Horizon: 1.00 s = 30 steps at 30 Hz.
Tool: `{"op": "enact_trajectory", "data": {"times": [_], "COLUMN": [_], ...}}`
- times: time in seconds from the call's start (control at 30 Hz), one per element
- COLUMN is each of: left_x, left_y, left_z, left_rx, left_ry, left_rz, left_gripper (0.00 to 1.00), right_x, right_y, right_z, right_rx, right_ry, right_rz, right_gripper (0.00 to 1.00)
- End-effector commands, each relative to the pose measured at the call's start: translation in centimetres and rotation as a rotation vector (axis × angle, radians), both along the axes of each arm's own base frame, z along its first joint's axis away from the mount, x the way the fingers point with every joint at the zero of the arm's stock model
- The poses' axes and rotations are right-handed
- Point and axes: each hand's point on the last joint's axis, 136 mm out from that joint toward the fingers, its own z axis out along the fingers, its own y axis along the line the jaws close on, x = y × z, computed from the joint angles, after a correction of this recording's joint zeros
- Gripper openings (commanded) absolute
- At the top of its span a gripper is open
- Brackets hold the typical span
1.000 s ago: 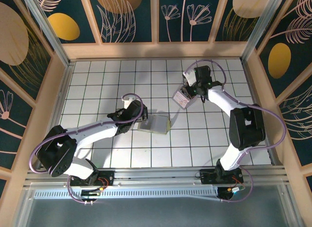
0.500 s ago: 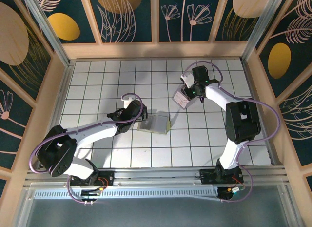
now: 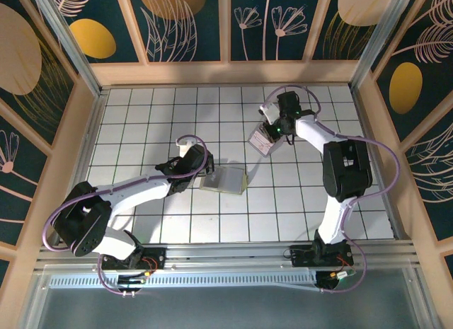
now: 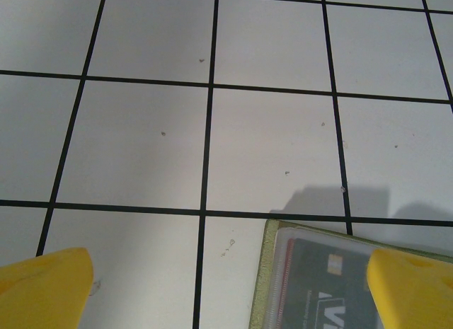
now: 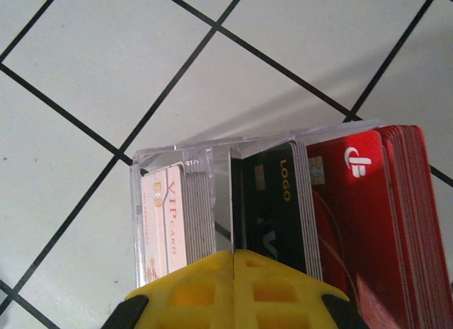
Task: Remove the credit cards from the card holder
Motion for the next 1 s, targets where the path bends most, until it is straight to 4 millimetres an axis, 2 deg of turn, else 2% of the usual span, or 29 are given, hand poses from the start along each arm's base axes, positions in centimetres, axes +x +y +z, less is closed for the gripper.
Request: {"op": "enact_trajectory", "data": {"times": [0.0,0.13,0.3,0.47,0.67,0.83,0.97], "left_x": [0.1,0.2,0.1,0.3,0.5,0.5,0.6], "left_y": [0.4,0.5,0.5,0.4,0.3,0.2,1.2], "left_z": [0.4,0.6,0.8,1.1,1.3,1.6,1.5], "left_rx": [-0.006,-0.007,-0.015,-0.016,-0.023,-0.048,-0.082], "left_ry": [-0.008,-0.013,-0.018,-0.024,-0.029,-0.034,-0.032], "left_rz": [0.022,0.024,0.025,0.027,0.026,0.030,0.086], "left_gripper": [0.99,0.99,0.99,0.99,0.99,0.99,0.99], "right_x": [-0.1,0.1,0.1,0.5,0.9,-0.7,-3.3], "right_y": [1.4,1.1,-0.1,-1.5,-4.3,-5.2,-3.6], "right_z": [-0.1,0.0,1.3,4.4,8.3,11.4,11.6], "right_rx": [0.039,-0.005,-0.041,-0.041,-0.043,0.085,0.190], "right_ry": [0.036,0.034,-0.002,-0.095,-0.205,-0.240,-0.199], "right_rz": [0.037,0.008,-0.061,-0.163,-0.361,-0.521,-0.577], "right_gripper": [0.00,0.01,0.11,0.21,0.20,0.18,0.18]}}
